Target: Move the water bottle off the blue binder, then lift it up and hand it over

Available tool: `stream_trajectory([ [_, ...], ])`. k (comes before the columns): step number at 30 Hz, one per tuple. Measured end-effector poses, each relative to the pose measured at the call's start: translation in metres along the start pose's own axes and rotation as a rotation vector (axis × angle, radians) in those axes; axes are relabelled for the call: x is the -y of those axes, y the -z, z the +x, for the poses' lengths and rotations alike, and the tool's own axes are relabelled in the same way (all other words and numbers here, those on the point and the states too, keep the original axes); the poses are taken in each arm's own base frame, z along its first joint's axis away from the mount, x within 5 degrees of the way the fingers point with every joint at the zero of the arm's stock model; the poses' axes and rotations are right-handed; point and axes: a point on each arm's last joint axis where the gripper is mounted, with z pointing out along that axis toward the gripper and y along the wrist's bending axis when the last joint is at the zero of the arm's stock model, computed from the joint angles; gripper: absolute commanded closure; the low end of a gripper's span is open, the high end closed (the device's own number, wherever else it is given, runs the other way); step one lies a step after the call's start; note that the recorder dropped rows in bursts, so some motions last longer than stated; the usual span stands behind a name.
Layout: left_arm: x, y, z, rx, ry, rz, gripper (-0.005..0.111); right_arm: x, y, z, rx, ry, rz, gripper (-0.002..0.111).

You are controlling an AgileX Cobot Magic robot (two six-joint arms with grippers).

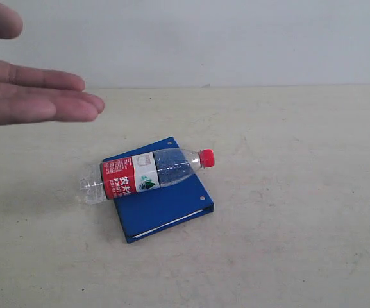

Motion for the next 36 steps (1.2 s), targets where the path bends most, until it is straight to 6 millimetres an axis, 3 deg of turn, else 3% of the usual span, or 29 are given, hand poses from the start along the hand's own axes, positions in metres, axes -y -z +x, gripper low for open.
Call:
stream_trajectory([
  [3, 0.000, 0.000, 0.000, 0.000, 0.000, 0.000, 0.102, 0.004, 0.000, -0.005, 0.057, 0.060, 0.044, 0.109],
  [6, 0.000, 0.000, 0.000, 0.000, 0.000, 0.000, 0.102, 0.006, 0.001, -0.012, 0.134, -0.024, 0.066, 0.109],
  [15, 0.000, 0.000, 0.000, 0.000, 0.000, 0.000, 0.102, 0.009, 0.003, -0.023, 0.283, -0.938, -0.024, 0.109],
  [18, 0.000, 0.000, 0.000, 0.000, 0.000, 0.000, 0.102, 0.014, 0.005, -0.027, 0.362, -1.179, -0.036, 0.108],
  [20, 0.000, 0.000, 0.000, 0.000, 0.000, 0.000, 0.102, 0.024, 0.010, -0.036, 0.462, -1.235, -0.026, 0.108],
  [23, 0.000, 0.000, 0.000, 0.000, 0.000, 0.000, 0.102, 0.052, 0.029, -0.074, 0.600, -1.155, -0.055, 0.108],
  [24, 0.000, 0.000, 0.000, 0.000, 0.000, 0.000, 0.102, 0.067, 0.038, -0.097, 0.640, -1.079, -0.077, 0.108],
  [26, 0.000, 0.000, 0.000, 0.000, 0.000, 0.000, 0.102, 0.084, 0.035, -0.127, 0.600, -0.957, -0.118, 0.108],
  [28, 0.000, 0.000, 0.000, 0.000, 0.000, 0.000, 0.102, 0.093, 0.018, -0.150, 0.497, -0.845, -0.162, 0.108],
  [31, 0.000, 0.000, 0.000, 0.002, 0.000, 0.001, 0.102, 0.075, -0.030, -0.168, 0.230, -0.707, -0.279, 0.108],
  [33, 0.000, 0.000, 0.000, 0.002, 0.000, 0.001, 0.102, 0.048, -0.063, -0.174, 0.085, -0.572, -0.364, 0.104],
  [36, 0.000, 0.000, 0.000, 0.002, 0.000, 0.001, 0.102, 0.003, -0.103, -0.177, -0.039, -0.293, -0.474, 0.083],
])
